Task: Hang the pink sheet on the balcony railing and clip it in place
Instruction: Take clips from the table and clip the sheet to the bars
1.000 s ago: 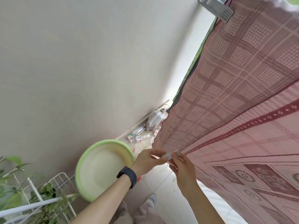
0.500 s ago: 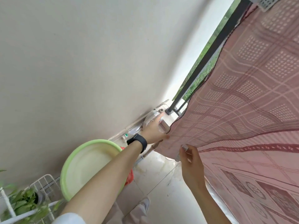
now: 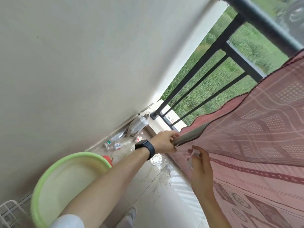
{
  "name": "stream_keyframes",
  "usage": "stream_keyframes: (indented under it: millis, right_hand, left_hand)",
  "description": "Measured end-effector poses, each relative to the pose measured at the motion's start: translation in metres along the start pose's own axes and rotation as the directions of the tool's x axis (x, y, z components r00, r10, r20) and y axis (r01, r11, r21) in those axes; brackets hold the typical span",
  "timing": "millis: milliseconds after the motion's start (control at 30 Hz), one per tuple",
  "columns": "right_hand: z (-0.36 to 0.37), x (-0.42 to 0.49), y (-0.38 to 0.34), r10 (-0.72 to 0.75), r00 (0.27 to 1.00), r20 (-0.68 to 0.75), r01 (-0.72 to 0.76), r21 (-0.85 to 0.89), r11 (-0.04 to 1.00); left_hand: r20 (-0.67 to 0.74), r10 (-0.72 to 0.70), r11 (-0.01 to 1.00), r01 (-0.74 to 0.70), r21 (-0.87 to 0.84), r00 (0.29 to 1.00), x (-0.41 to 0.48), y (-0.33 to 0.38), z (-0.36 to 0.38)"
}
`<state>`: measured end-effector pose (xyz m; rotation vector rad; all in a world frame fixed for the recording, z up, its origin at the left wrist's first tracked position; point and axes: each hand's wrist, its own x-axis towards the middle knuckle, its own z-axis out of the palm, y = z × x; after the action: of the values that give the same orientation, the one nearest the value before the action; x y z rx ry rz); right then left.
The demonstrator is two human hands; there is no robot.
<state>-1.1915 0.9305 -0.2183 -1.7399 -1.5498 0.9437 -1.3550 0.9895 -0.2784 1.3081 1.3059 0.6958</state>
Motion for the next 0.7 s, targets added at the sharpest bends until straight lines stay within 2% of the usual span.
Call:
stream_keyframes:
  millis: [100, 167, 200, 233, 300, 433, 567, 700]
  right_hand:
    - [0.005, -0.003, -0.017, 0.005, 0.997, -0.080, -0.003, 0.019, 1.000]
    - [0.007, -0.004, -0.031, -0.005, 0.999, -0.045, 0.003, -0.049, 0.999]
    - [0.008, -0.003, -0.035, 0.000, 1.000, -0.020, -0.002, -0.073, 0.997]
    - [0.010, -0.003, -0.041, 0.014, 1.000, -0.011, -0.015, -0.093, 0.996]
    - [0.014, -0.002, -0.049, 0.000, 0.999, -0.037, -0.006, -0.163, 0.987]
    - [0.016, 0.003, -0.046, -0.106, 0.986, -0.132, 0.063, -0.297, 0.953]
    - [0.015, -0.006, -0.037, -0.152, 0.976, -0.154, 0.084, -0.378, 0.922]
    - [0.020, -0.035, -0.045, -0.109, 0.992, -0.066, 0.086, -0.286, 0.954]
  left_hand:
    - [0.147, -0.017, 0.919, 0.074, -0.387, 0.989, 0.005, 0.009, -0.023]
    - [0.139, -0.022, 0.845, 0.093, -0.526, 0.990, 0.011, 0.021, -0.037]
    - [0.087, -0.029, 0.862, 0.069, -0.502, 0.996, 0.014, 0.027, -0.042]
    - [0.021, -0.026, 0.921, 0.033, -0.389, 0.999, 0.021, 0.031, -0.044]
    - [-0.015, 0.037, 0.997, -0.038, -0.069, 0.999, 0.033, 0.039, -0.041]
    - [0.005, 0.193, 0.920, -0.183, 0.345, 0.981, 0.048, 0.035, -0.034]
    - [-0.072, 0.200, 0.913, -0.160, 0.375, 0.977, 0.015, 0.016, -0.032]
    - [-0.259, 0.187, 0.971, -0.138, 0.196, 0.947, -0.025, -0.006, -0.019]
